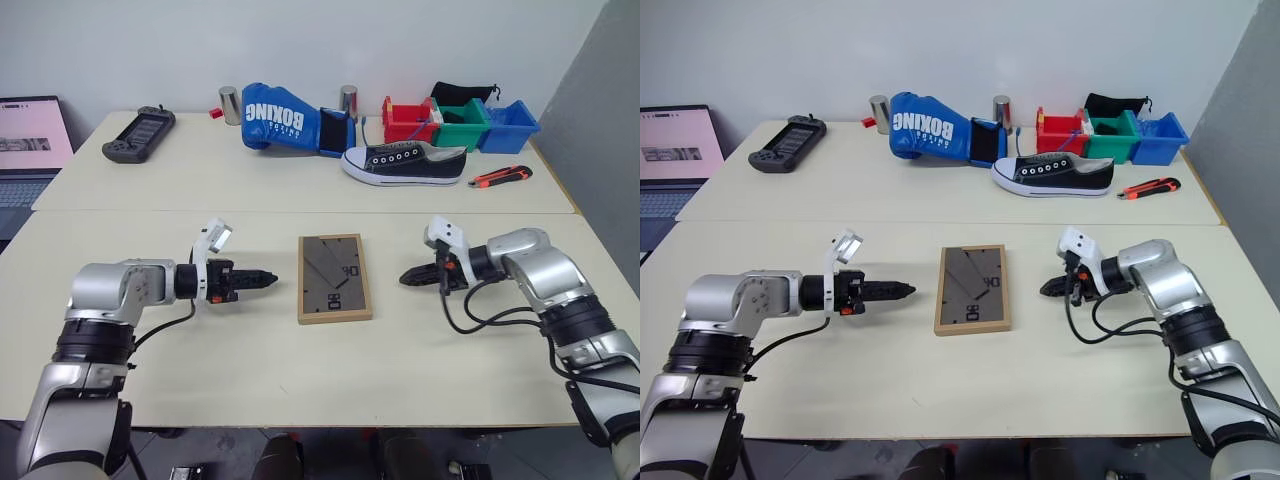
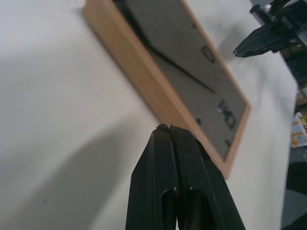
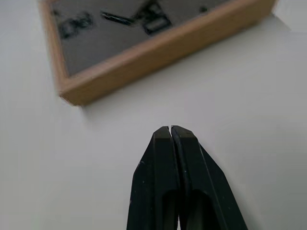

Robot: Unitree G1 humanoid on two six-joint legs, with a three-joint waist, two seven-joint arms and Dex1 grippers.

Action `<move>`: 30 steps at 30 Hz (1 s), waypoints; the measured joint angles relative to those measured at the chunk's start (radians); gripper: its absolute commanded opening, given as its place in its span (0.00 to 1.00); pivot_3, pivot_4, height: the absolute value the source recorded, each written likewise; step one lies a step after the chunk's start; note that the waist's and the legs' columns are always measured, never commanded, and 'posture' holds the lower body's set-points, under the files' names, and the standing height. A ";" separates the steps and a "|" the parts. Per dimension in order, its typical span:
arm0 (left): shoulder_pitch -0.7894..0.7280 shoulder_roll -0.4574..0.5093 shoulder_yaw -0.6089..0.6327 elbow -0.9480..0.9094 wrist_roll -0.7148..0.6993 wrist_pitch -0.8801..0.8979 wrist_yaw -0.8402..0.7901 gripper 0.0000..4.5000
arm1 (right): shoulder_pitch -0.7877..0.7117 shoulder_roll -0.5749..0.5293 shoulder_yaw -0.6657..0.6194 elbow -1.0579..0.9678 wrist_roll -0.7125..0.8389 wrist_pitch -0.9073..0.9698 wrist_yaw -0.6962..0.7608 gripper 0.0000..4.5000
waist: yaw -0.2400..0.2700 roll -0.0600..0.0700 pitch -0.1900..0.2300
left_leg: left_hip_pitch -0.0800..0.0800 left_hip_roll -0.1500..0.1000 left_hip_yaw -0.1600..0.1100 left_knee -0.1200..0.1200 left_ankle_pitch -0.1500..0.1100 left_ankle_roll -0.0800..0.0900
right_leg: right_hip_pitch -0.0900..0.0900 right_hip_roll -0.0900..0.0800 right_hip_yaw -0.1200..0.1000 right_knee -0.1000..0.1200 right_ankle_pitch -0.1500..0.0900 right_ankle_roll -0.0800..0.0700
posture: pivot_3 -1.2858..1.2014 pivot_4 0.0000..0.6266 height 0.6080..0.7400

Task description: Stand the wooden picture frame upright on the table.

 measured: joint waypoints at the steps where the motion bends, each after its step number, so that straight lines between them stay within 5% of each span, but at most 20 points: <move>1: -0.013 -0.017 -0.005 0.029 0.017 -0.022 0.005 0.00 | -0.010 0.014 0.000 0.021 -0.018 -0.014 -0.022 0.01 | 0.000 0.000 0.000 | 0.000 0.000 0.000 0.000 0.000 0.000 | 0.000 0.000 0.000 0.000 0.000 0.000 | 0.52 0.24 1.00; 12: -0.178 -0.181 -0.044 0.353 0.182 -0.298 0.067 0.00 | -0.121 0.210 0.000 0.240 -0.103 -0.119 -0.175 0.01 | -0.002 0.000 0.000 | 0.000 0.000 0.000 0.000 0.000 0.000 | 0.000 0.000 -0.001 0.000 0.000 0.000 | 0.52 0.24 1.00; 30: -0.146 -0.159 -0.067 0.248 0.243 -0.291 -0.013 0.00 | -0.040 0.199 0.005 0.018 -0.086 0.009 -0.043 0.01 | -0.004 0.000 0.000 | 0.000 0.000 -0.001 0.000 0.000 0.000 | 0.000 0.000 -0.001 0.000 0.000 0.000 | 0.52 0.24 1.00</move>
